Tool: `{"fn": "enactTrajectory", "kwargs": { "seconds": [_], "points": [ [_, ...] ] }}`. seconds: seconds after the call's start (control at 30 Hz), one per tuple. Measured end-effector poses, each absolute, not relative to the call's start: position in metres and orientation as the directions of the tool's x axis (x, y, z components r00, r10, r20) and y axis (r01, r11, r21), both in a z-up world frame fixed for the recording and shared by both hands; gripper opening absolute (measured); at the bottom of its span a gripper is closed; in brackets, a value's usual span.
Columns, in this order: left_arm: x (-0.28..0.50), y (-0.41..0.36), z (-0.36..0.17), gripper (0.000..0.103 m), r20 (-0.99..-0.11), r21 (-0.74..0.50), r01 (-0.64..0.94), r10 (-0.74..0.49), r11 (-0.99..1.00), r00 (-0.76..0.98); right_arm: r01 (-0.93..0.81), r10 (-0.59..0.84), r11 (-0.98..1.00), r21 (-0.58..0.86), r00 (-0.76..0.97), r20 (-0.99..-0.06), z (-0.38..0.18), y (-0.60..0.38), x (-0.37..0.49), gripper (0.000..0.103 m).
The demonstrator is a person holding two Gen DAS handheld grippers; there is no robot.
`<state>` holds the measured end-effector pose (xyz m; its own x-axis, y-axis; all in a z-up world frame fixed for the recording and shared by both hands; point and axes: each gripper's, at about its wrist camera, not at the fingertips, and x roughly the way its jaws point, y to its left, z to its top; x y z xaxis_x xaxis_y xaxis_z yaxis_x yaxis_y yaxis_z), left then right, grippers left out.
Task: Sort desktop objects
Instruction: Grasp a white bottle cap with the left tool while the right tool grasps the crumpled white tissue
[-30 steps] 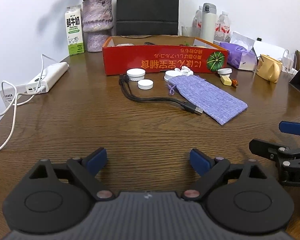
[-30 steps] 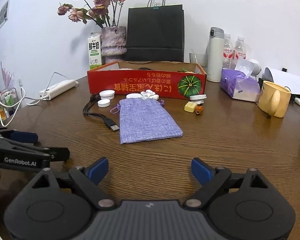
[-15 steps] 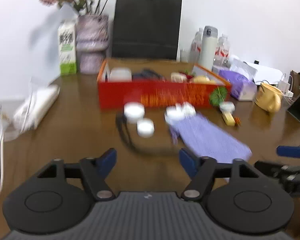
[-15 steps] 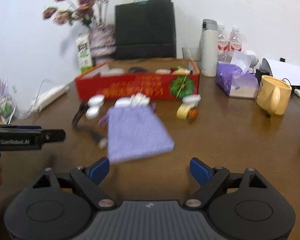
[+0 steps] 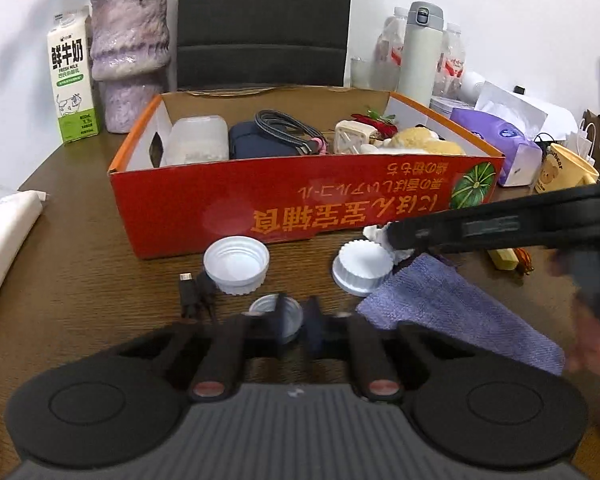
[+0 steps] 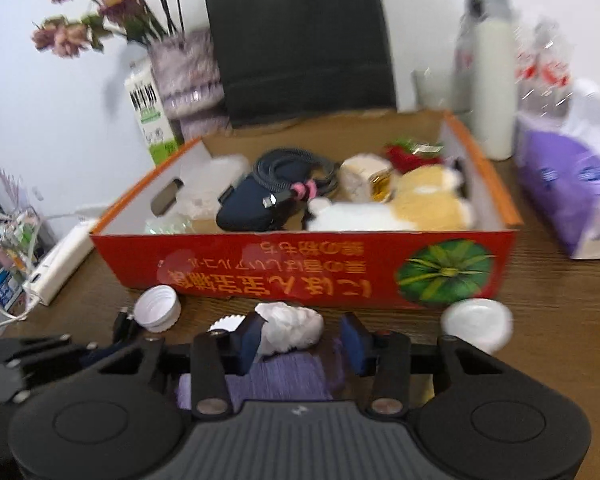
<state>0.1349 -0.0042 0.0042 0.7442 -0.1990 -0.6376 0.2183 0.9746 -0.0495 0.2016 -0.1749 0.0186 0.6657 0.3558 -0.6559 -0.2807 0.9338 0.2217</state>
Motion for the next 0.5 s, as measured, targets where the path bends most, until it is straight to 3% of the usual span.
{"fn": "enactTrajectory", "kwargs": {
  "seconds": [0.03,0.07,0.1,0.2,0.37,0.5],
  "points": [
    [0.133,-0.002,0.004,0.007,-0.632,-0.061,0.219,-0.207,0.974,0.747,-0.283,0.364,0.931,0.231,0.670,-0.647,0.015,-0.172,0.204,0.040],
    [0.133,0.000,0.004,0.006,-0.628,-0.072,0.219,-0.215,0.973,0.748,-0.281,0.348,0.937,0.210,0.679,-0.646,0.011,-0.169,0.204,0.024],
    [0.132,0.001,0.004,0.005,-0.623,-0.076,0.224,-0.222,0.972,0.750,-0.264,0.306,0.951,0.162,0.709,-0.636,0.010,-0.165,0.200,0.021],
    [0.125,0.000,0.010,0.004,-0.602,-0.063,0.239,-0.229,0.969,0.765,-0.256,0.291,0.956,0.146,0.737,-0.610,0.018,-0.167,0.188,0.020],
    [0.093,0.005,0.033,0.004,-0.543,-0.091,0.218,-0.232,0.972,0.807,-0.243,0.268,0.963,0.115,0.832,-0.485,0.059,-0.191,0.135,0.020],
    [0.045,0.007,0.050,0.004,-0.509,-0.150,0.217,-0.264,0.965,0.820,-0.255,0.285,0.958,0.130,0.824,-0.490,0.063,-0.210,0.083,0.020]
  ]
}}
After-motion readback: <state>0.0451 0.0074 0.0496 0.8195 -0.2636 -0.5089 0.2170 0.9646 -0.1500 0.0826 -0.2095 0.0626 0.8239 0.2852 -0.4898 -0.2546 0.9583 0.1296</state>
